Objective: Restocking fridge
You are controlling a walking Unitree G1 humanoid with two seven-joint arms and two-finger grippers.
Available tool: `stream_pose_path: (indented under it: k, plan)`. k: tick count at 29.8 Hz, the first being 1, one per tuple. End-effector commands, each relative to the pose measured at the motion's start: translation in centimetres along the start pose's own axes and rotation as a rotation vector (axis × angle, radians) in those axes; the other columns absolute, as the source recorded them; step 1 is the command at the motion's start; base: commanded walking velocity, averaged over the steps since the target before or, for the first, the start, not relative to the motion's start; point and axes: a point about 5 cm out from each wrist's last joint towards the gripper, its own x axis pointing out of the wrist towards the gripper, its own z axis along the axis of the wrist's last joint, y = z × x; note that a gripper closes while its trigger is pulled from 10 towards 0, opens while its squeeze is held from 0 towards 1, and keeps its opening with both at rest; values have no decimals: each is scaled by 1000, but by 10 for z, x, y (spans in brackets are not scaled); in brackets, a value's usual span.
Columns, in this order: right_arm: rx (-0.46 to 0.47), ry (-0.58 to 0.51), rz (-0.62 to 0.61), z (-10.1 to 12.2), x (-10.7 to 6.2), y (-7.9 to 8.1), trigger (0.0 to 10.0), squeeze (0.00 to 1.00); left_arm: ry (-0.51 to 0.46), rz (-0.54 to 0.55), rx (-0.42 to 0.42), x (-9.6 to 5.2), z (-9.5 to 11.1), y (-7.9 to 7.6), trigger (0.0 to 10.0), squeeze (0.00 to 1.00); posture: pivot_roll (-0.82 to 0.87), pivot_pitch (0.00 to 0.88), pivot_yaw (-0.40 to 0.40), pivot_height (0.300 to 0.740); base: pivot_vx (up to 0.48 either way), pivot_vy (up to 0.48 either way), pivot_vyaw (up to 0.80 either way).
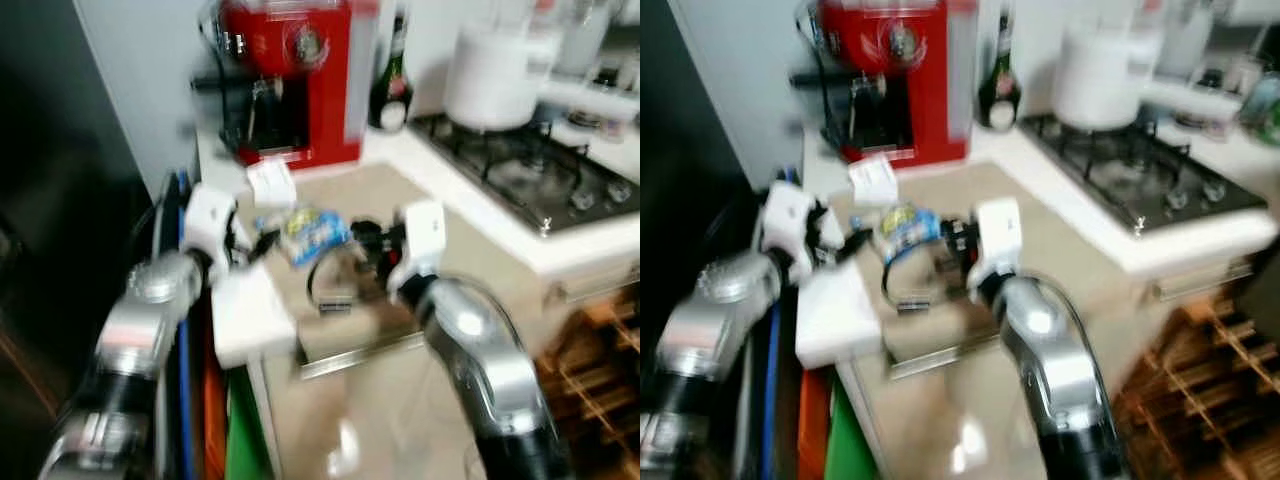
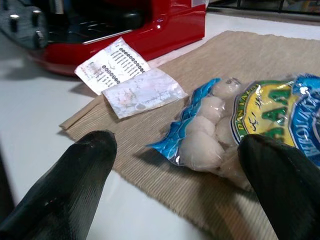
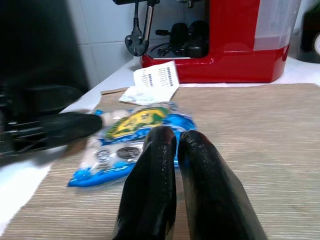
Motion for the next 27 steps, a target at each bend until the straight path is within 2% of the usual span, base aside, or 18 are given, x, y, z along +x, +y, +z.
stream_pose_path:
  k: [1,10,12,14,16,18,19,20,21,23,25,27]
  plan:
    - [-5,-17,-2,4,-2,0,10000,0,-10,-3,0,5,3,0,10000,0,-82,0,33,740,0,0,0]
    - [-4,-25,-41,5,-7,-4,10000,0,-82,8,-51,7,15,1,10000,0,-100,0,52,740,0,0,0]
    - [-2,-24,-42,4,-9,-4,10000,0,-114,21,-29,6,22,4,10000,0,-103,0,55,740,0,0,0]
    - [1,-25,-42,4,-10,-4,10000,0,-148,29,33,2,33,7,10000,0,-103,0,56,740,0,0,0]
    - [9,-28,-45,4,-11,-4,10000,0,-165,31,8,-1,40,6,10000,0,-102,0,59,740,0,0,0]
    - [23,-37,-48,4,-11,-5,10000,0,-142,29,-82,-4,41,1,10000,0,-102,0,61,740,0,0,0]
    - [23,-37,-48,4,-11,-5,10000,0,-142,29,-82,-4,41,1,10000,0,-102,0,61,740,0,0,0]
    - [27,-42,-51,5,-11,-5,10000,0,-119,37,-149,-5,38,-1,10000,0,-103,0,63,740,0,0,0]
    - [35,-56,-60,7,-11,-7,10000,0,-70,53,-257,-9,31,-7,10000,0,-104,0,66,740,0,0,0]
    - [40,-70,-70,9,-11,-9,10000,0,-40,65,-333,-12,26,-11,10000,0,-102,0,64,740,0,0,0]
    - [41,-86,-84,12,-10,-12,10000,0,-34,50,-381,-15,23,-17,10000,0,-98,0,60,740,0,0,0]
    - [39,-95,-89,14,-9,-13,10000,0,-51,35,-364,-17,24,-21,10000,0,-91,0,55,740,0,0,0]
